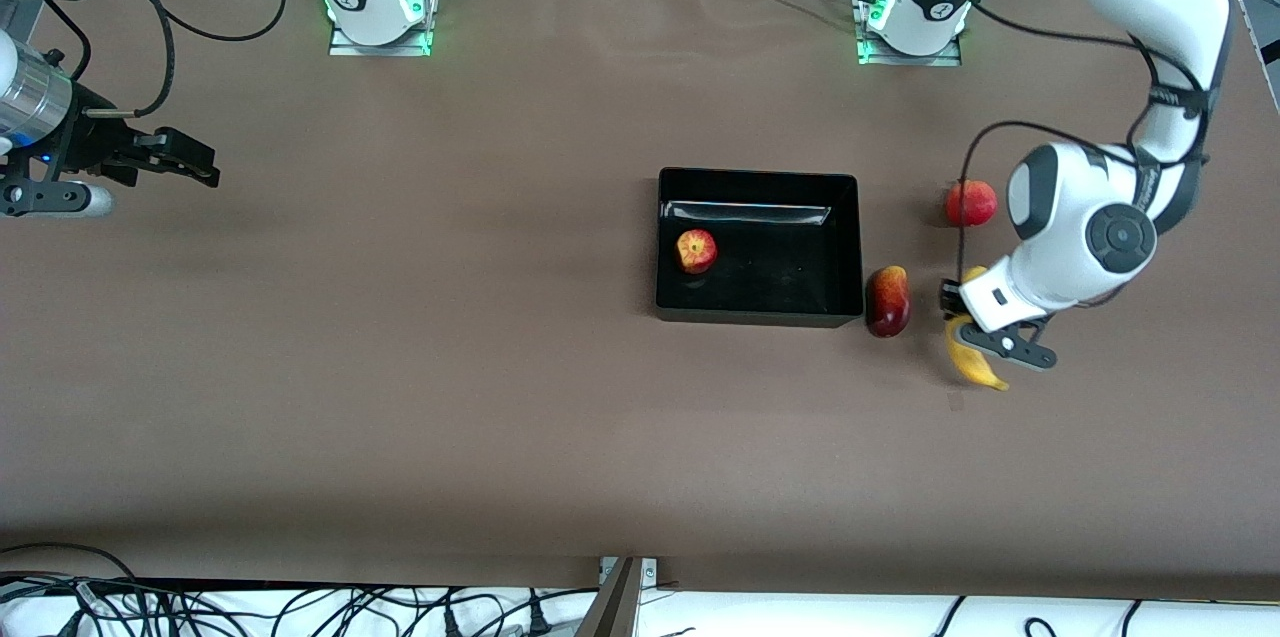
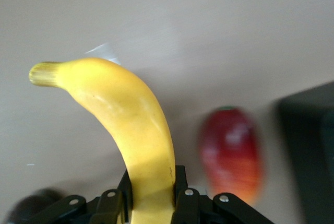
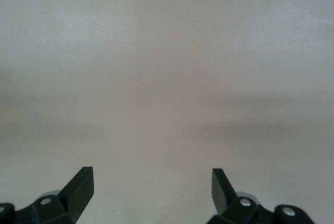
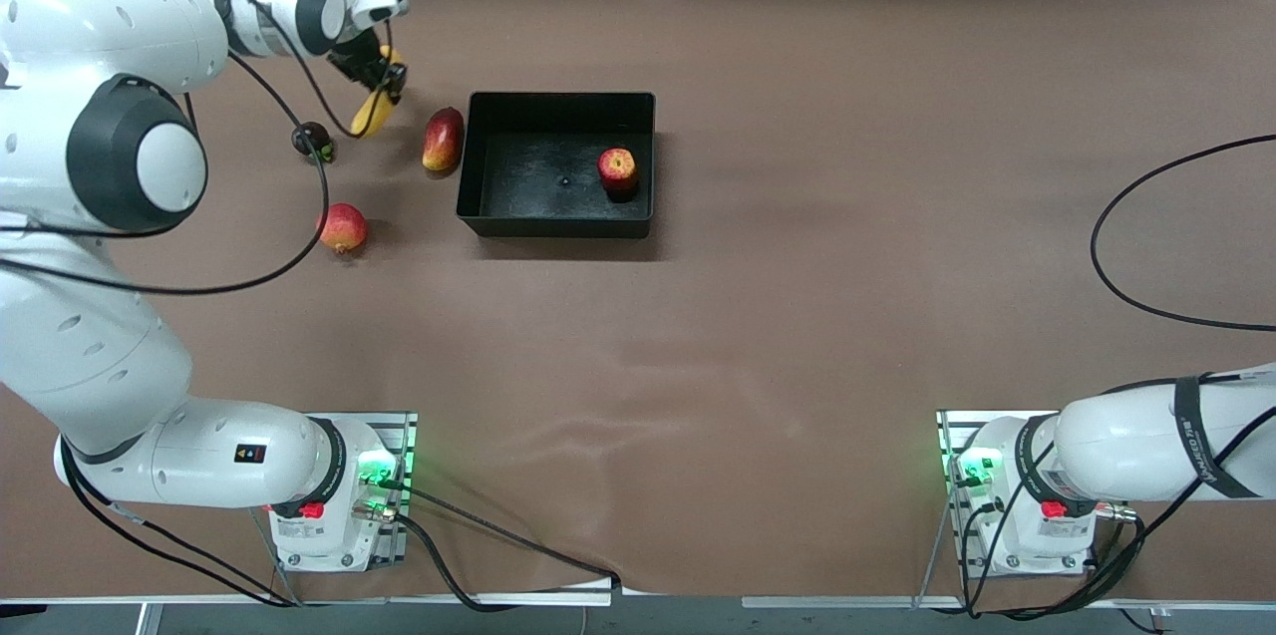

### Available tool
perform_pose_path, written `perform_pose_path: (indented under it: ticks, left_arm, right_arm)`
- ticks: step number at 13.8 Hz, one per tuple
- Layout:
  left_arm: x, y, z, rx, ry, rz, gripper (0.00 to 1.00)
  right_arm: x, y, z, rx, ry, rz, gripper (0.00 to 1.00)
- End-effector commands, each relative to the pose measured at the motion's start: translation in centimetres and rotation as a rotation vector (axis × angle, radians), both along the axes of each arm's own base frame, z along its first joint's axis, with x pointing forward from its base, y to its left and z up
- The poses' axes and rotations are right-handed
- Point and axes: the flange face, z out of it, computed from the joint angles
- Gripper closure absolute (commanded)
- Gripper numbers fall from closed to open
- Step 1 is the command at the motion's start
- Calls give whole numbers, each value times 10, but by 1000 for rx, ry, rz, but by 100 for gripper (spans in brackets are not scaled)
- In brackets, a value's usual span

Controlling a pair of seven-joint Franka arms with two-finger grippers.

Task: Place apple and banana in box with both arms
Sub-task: 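Lift the banana and carry it over the box with the left gripper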

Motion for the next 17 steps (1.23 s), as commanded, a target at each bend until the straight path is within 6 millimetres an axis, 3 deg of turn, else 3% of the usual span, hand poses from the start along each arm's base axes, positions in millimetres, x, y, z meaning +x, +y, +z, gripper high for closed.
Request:
perform_pose_path:
  ticks: [1, 4, 7, 11, 14, 17]
  left_arm:
    - [-20, -62, 26, -53, 19, 67, 100]
    - [-53, -131, 42, -40, 52, 135, 100]
    - [-96, -172, 20, -9, 105, 167, 100]
    - [-119, -178, -8, -37, 166, 209, 100]
    - [-116, -183, -15, -47, 143, 210, 100]
    - [-109, -185, -42, -59, 133, 239, 100]
  right_arm:
    - [0, 1, 7, 17, -9, 18, 0]
    - [1, 1, 5, 16, -11, 19, 0]
    - [1, -1, 5, 17, -8, 15, 0]
    - [-1, 2, 5, 16, -3, 23, 0]
    - [-1, 2, 5, 16, -2, 20, 0]
    - [0, 2, 6, 16, -8, 20, 0]
